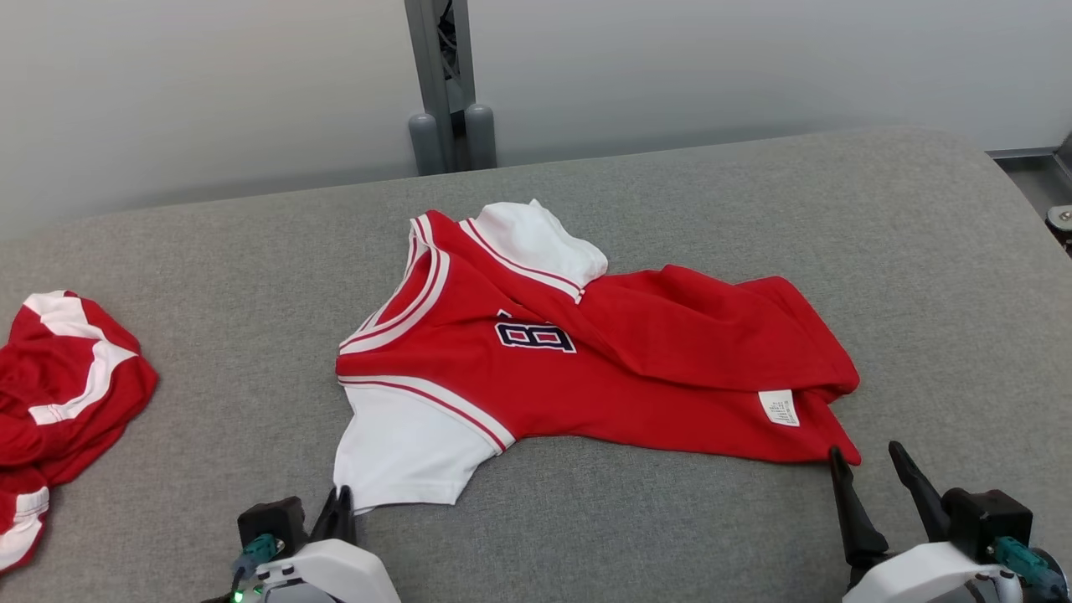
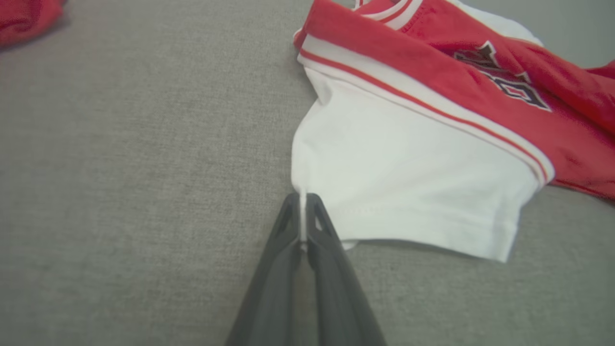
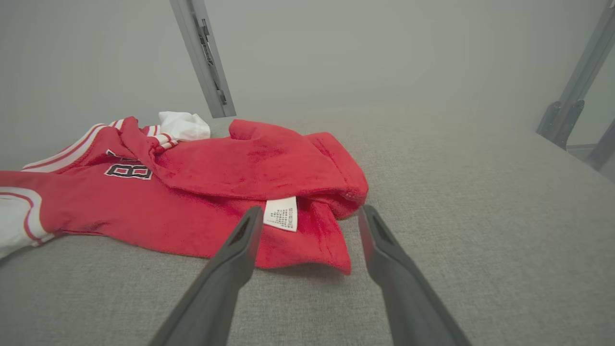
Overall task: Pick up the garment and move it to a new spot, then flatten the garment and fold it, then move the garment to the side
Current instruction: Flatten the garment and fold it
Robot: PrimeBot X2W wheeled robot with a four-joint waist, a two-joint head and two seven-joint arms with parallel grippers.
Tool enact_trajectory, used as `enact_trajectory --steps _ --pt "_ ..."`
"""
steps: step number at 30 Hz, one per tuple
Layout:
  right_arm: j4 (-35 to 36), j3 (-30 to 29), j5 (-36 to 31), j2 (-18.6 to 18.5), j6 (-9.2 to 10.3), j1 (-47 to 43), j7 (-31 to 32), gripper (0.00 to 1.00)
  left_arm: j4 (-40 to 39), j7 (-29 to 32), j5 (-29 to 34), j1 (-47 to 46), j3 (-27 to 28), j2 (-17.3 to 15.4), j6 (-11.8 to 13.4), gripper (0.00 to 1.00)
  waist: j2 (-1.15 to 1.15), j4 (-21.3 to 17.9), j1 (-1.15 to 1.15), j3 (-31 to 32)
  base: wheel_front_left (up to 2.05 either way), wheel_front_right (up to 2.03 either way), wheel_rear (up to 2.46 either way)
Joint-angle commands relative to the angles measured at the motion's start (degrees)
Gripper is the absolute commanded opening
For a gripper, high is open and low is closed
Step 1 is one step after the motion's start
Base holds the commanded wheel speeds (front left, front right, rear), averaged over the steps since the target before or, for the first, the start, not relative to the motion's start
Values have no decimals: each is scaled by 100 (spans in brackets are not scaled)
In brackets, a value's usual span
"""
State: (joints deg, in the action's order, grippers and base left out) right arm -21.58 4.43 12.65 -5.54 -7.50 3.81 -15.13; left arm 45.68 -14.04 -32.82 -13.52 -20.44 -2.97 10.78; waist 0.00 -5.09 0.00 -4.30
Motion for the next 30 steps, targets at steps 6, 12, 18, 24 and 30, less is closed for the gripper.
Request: enact_trajectory --steps 6,12,18,24,30 --pt "-1138 -270 37 38 2 393 -2 100 -595 -91 104 291 194 -344 136 0 0 143 0 -60 0 0 0" --pt "-2061 -49 272 44 2 769 -2 100 -909 -106 131 392 246 -460 207 0 0 228 0 -34 0 0 0" --pt "-2386 325 502 31 2 891 -2 100 -1106 -79 118 492 218 -483 259 0 0 235 0 -67 0 0 0" --pt "-2334 446 567 -58 2 944 -2 0 -1304 -59 103 540 216 -523 305 0 0 215 0 -95 0 0 0" --pt "-1676 384 528 -173 2 772 -2 0 -1849 -114 -72 605 468 -490 90 0 0 186 0 -38 0 0 0"
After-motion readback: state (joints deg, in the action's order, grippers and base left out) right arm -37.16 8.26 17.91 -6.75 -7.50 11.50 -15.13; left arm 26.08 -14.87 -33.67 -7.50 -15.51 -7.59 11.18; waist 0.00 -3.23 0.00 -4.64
